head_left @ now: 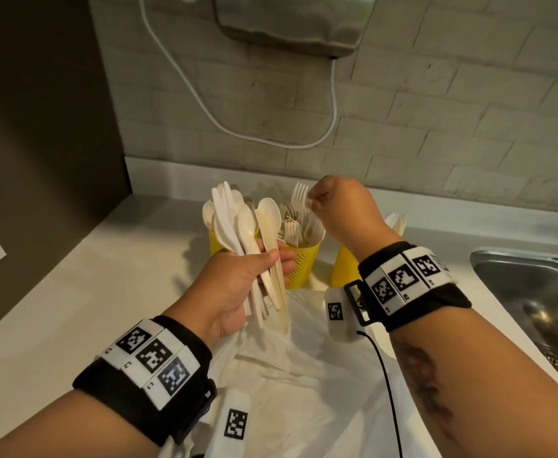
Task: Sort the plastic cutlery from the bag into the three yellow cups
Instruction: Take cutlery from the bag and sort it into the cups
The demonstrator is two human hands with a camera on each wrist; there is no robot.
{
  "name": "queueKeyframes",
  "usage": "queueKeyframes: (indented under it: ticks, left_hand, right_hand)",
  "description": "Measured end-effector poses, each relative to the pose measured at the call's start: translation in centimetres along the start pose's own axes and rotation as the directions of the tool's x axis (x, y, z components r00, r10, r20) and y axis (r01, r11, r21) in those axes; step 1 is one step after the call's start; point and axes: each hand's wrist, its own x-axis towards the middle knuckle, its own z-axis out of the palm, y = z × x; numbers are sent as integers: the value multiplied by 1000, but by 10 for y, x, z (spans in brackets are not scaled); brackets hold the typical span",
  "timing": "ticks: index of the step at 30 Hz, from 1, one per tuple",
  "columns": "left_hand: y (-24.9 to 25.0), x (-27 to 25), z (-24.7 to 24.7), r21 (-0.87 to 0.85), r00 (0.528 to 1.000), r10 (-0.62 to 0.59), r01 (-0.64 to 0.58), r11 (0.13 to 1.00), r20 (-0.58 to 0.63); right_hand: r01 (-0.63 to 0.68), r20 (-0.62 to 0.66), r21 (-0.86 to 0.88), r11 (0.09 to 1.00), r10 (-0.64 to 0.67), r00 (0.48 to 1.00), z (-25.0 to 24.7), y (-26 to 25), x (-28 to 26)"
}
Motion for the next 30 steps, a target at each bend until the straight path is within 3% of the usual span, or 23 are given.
queueKeyframes:
  ticks: [5, 7, 9, 10, 12, 13, 15, 18, 20, 22, 26, 30]
  left_hand:
    - [0, 1, -3, 26, 1000, 7, -6, 1000, -18]
    - [0, 2, -4, 28, 1000, 10, -10, 1000, -26]
    - [0, 2, -5, 30, 999, 12, -11, 999, -30]
    - [0, 3, -5, 33, 999, 11, -10, 999, -30]
    - [0, 4, -5, 53, 999, 11, -9, 999, -36]
    - [-1, 5, -5, 72, 999, 16, -13, 997, -48]
    - [-4, 5, -5, 111, 998, 15, -8, 994, -68]
    - [-9, 1, -3, 101, 1000, -30, 30, 994, -8]
    - [-10, 1, -3, 74, 999, -49, 48, 996, 17]
    - [-9, 1, -4, 59, 998, -55, 53, 997, 22]
    - [-7, 0, -2, 57, 999, -27, 25, 998, 18]
    - [-9, 3, 0, 80, 998, 26, -21, 997, -51]
  right_hand:
    - [-75, 16, 12, 997, 75, 997, 12, 5, -1]
    - [-82, -101, 62, 995, 88, 991, 8, 3, -6]
    - [-50, -212, 218, 975, 97, 972, 2, -7, -23]
    - [-43, -175, 302, 952, 100, 979, 0, -15, -36]
    - [-123, 122, 434, 892, 77, 990, 6, -29, -63]
    - [-193, 282, 490, 850, 55, 958, 13, -31, -74]
    - [-346, 427, 639, 687, 58, 903, 25, -30, -85]
    - [-496, 486, 790, 360, 127, 865, 23, -26, -86]
    - [-505, 488, 826, 250, 129, 863, 18, -27, -86]
    - [-485, 466, 839, 246, 135, 875, 14, -27, -86]
    - [-439, 383, 828, 347, 221, 897, 11, -27, -83]
    - [-431, 364, 848, 308, 251, 897, 12, -29, -81]
